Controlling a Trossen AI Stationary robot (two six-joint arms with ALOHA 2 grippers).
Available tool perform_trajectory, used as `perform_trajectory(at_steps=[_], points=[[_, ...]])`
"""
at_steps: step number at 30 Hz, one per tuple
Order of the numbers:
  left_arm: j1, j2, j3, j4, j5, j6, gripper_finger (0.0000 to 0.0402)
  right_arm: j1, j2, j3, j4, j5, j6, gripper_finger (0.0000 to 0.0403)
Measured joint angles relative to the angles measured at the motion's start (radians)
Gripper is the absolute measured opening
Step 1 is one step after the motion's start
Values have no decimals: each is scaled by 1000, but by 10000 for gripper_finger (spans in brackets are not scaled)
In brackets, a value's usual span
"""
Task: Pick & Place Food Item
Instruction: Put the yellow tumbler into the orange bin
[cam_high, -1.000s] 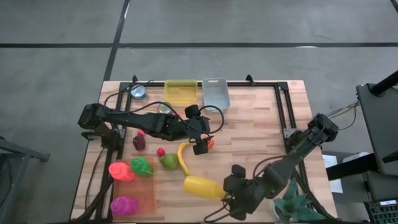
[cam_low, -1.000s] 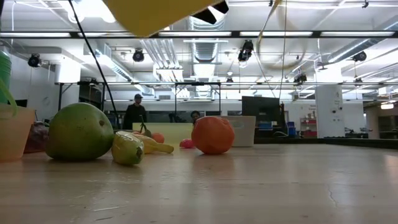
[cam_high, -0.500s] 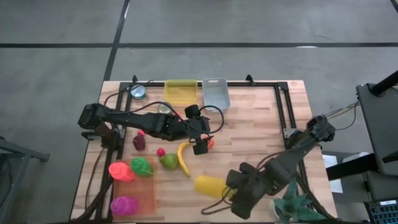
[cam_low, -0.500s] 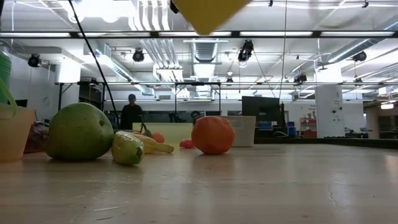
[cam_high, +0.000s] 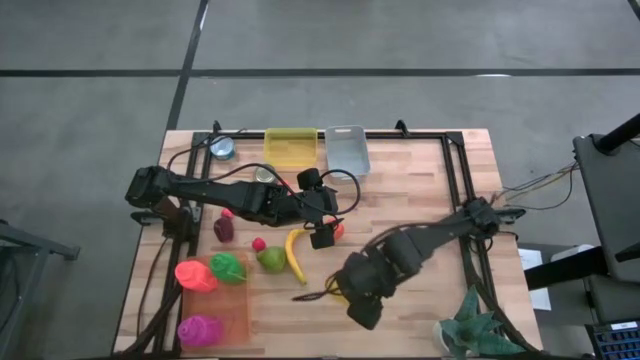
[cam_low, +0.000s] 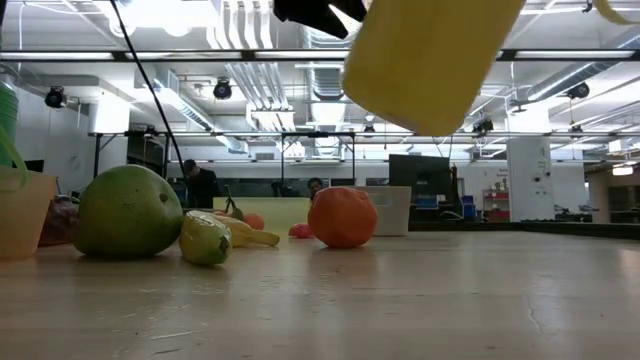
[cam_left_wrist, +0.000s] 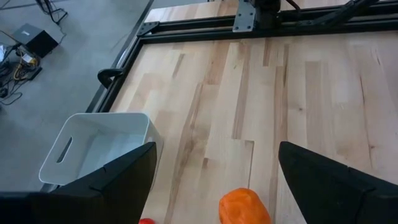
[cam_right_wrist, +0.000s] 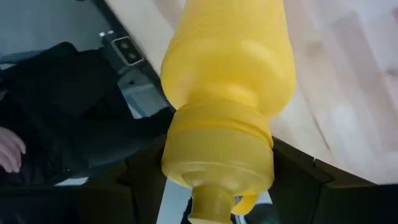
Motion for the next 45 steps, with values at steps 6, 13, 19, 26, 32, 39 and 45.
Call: perform_trajectory(at_steps=[6,13,19,26,32,39,45], points=[[0,0,0,1,0,0,342,-57,50,75,80,-71,-18,224],[0,0,0,-6,0,0,342,-105,72,65,23,-113,-15,224],[0,0,0,-8,-2,0,342,-135,74,57,7,-134,-2,224],[0,0,0,-21,-3,0,342,-142,78,45,11,-162,10,224],[0,0,0,-28,0,1,342,-144,78,-18,43,-160,5,224],[0,0,0,-29,0,0,342,-140,80,-130,102,-167,-33,224],[0,0,0,-29,0,0,342,-141,78,-207,165,-234,-43,224]])
